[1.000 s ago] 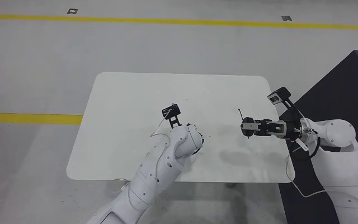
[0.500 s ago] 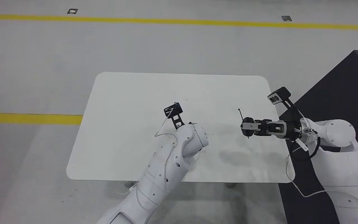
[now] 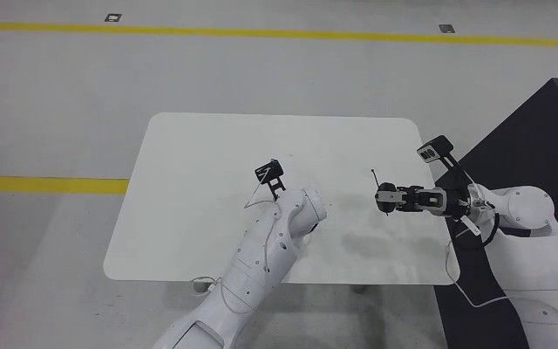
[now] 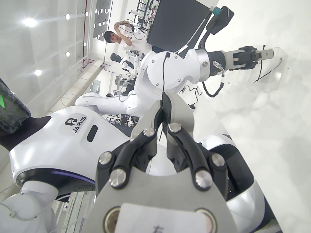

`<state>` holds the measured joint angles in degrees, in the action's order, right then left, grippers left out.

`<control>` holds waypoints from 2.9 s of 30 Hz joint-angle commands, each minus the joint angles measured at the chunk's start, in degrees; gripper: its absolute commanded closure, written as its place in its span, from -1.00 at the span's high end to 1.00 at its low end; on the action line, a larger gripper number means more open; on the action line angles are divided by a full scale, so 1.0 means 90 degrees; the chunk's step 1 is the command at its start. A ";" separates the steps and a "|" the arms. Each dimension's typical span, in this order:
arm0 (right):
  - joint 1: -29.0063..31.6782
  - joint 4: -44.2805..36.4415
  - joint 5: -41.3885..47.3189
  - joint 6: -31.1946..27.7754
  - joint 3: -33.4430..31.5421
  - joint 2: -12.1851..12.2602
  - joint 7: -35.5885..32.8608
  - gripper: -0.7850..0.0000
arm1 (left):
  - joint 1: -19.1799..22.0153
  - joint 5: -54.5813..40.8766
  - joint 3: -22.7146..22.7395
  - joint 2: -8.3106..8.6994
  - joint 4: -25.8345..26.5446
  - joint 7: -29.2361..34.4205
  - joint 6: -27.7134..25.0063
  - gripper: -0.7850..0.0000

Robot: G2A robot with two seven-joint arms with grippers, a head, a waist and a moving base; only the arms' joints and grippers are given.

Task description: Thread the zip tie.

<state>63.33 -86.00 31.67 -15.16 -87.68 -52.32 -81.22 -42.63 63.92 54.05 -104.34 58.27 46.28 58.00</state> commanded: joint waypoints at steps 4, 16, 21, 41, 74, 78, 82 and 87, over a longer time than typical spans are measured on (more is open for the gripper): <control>0.0000 0.0000 0.0000 0.0000 0.0000 0.0000 0.0000 -1.00 | 0.0029 0.0168 0.0123 -0.0086 -0.0144 -0.0009 0.0000 -0.22; 0.0000 0.0000 0.0000 0.0000 0.0000 0.0000 0.0000 -1.00 | 0.0030 0.0027 0.0190 -0.0235 -0.0352 -0.0530 -0.0145 -0.20; 0.0000 0.0000 0.0000 0.0000 0.0000 0.0000 0.0000 -1.00 | 0.0126 -0.0109 0.0351 -0.0261 -0.0592 -0.0803 -0.0179 -0.25; 0.0000 0.0000 0.0000 0.0000 0.0000 0.0000 0.0000 -1.00 | 0.0440 -0.0541 0.0506 -0.0442 -0.1408 -0.1493 -0.0339 -1.00; -0.0076 -0.0062 0.0961 0.1851 0.0510 0.0121 -0.0754 -1.00 | -0.2299 0.0445 0.0438 -0.0062 0.4709 -0.0901 -0.1698 -1.00; -0.0218 0.0063 0.1472 0.2350 0.0932 0.0345 -0.0754 -1.00 | -0.2561 -0.0010 0.0512 0.0040 0.5187 -0.0804 -0.2419 -1.00; -0.0369 0.0244 0.2469 0.2814 0.1259 0.0540 -0.0754 -1.00 | -0.2800 -0.0561 0.0660 0.0149 0.5498 -0.0526 -0.3011 -1.00; -0.0412 0.0301 0.2510 0.2748 0.1263 0.0576 -0.0754 -1.00 | -0.2826 -0.0515 0.0656 0.0168 0.5481 -0.0480 -0.3057 -1.00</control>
<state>59.60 -83.26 54.35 9.58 -76.30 -47.11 -88.00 -68.10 59.28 59.96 -102.81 107.60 42.00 30.43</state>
